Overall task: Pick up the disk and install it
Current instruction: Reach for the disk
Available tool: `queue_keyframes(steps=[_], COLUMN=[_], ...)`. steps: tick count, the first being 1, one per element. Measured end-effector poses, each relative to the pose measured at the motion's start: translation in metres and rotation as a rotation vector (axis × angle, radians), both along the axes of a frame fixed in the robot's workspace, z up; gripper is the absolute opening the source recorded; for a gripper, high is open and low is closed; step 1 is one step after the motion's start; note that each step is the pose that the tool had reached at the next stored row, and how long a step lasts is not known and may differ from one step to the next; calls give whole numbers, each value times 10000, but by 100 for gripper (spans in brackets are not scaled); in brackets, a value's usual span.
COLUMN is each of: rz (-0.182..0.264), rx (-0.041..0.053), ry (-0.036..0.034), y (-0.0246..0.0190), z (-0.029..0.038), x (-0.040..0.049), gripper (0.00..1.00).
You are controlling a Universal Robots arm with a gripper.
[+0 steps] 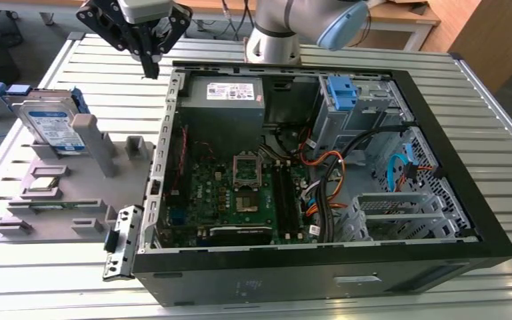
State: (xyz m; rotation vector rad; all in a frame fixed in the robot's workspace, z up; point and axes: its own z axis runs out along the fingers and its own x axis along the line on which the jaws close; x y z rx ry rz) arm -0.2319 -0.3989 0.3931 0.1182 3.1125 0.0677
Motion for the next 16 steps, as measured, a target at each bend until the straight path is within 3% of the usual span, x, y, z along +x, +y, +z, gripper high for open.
queue_keyframes(steps=[6, 7, 10, 16], rz=[0, 0, 0, 0], rx=[-1, 0, 0, -1], ry=[6, 47, 302, 323], y=[0, 0, 0, 0], z=[0, -1, -1, -1], x=[-2, -3, -1, -2], gripper=[11, 11, 11, 11])
